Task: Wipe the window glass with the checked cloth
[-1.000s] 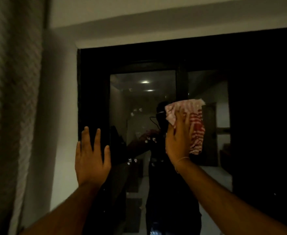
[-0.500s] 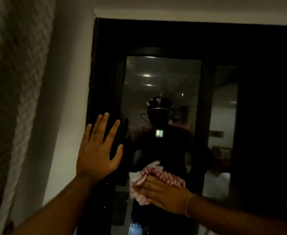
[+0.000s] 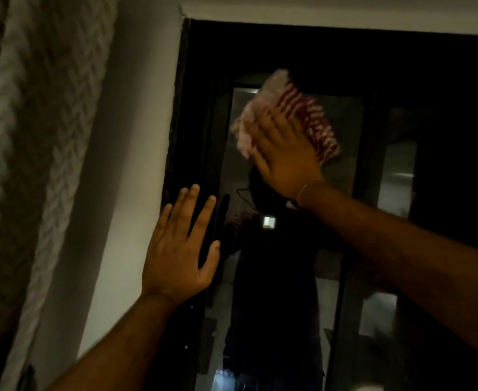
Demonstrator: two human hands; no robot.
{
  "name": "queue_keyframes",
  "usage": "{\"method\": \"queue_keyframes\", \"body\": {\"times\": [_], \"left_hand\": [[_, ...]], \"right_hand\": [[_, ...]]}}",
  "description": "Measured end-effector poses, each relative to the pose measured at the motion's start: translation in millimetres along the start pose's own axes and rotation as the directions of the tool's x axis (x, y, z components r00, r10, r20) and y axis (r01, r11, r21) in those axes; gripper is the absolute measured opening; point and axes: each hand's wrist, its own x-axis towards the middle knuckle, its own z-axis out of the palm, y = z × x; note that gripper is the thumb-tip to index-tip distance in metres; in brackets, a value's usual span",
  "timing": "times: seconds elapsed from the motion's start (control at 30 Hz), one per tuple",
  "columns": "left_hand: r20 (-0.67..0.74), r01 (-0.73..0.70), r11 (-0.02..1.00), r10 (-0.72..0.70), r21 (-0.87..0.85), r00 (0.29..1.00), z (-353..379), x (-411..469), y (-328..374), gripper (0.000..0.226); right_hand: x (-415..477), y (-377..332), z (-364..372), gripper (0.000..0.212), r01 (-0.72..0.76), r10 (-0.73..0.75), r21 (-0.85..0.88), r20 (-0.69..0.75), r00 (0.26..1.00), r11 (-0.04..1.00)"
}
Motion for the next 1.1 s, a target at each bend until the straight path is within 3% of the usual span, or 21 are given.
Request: {"method": "queue_keyframes", "body": {"times": [0.07, 0.17, 0.2, 0.3, 0.33, 0.37, 0.43, 0.57, 0.63, 0.8, 0.87, 1.0, 1.1], "left_hand": [[-0.006, 0.0, 1.0, 0.0, -0.009, 1.0, 0, 0, 0, 0.08], [0.013, 0.003, 1.0, -0.003, -0.017, 1.0, 0, 0, -1, 0.081], [0.023, 0.003, 1.0, -0.003, -0.008, 1.0, 0, 1, -1, 0.081], [0.025, 0.006, 1.0, -0.007, 0.008, 1.0, 1, -1, 0, 0.083], [0.025, 0.004, 1.0, -0.004, 0.005, 1.0, 0, 1, -1, 0.083], [0.024, 0.001, 1.0, -0.001, 0.003, 1.0, 0, 2, -1, 0.083], [0.026, 0.0, 1.0, 0.0, 0.004, 1.0, 0, 4, -2, 0.084], [0.021, 0.006, 1.0, -0.006, 0.002, 1.0, 0, 1, 0, 0.083], [0.017, 0.015, 1.0, -0.014, -0.011, 1.0, -1, 0, 0, 0.083], [0.014, 0.009, 1.0, -0.009, -0.022, 1.0, -1, 1, -1, 0.084], [0.01, 0.004, 0.999, -0.004, -0.05, 1.0, -2, 0, -1, 0.084], [-0.005, 0.0, 0.997, 0.0, -0.077, 1.0, -2, 0, -2, 0.085], [0.013, 0.012, 0.996, -0.011, -0.086, 1.0, -2, 1, -2, 0.086]], "right_hand": [[-36, -35, 8, 0.063, 0.162, -0.165, 0.085, 0.028, 0.986, 0.983], [-132, -87, 17, 0.06, 0.339, -0.377, 0.342, 0.052, 0.925, 0.877], [-171, -101, 20, 0.058, 0.382, -0.457, 0.402, 0.108, 0.883, 0.832], [-259, -115, 22, 0.065, 0.503, -0.719, 0.573, 0.241, 0.652, 0.647], [-284, -110, 25, 0.067, 0.467, -0.73, 0.643, 0.218, 0.648, 0.607], [-301, -100, 23, 0.063, 0.496, -0.707, 0.549, 0.281, 0.649, 0.673], [-311, -75, 16, 0.05, 0.544, -0.623, 0.323, 0.244, 0.743, 0.775], [-225, -27, -2, 0.06, 0.279, -0.355, 0.323, 0.206, 0.912, 0.905], [-158, -1, -12, 0.063, 0.122, -0.161, 0.226, 0.159, 0.974, 0.966], [-19, 27, -19, 0.065, -0.179, 0.177, 0.054, 0.043, 0.983, 0.982], [6, 11, -12, 0.065, -0.203, 0.202, 0.075, 0.03, 0.979, 0.976], [-8, -48, 12, 0.064, -0.012, 0.011, 0.118, 0.009, 1.0, 0.993], [-78, -96, 19, 0.065, 0.11, -0.137, 0.345, 0.055, 0.989, 0.932]]}}
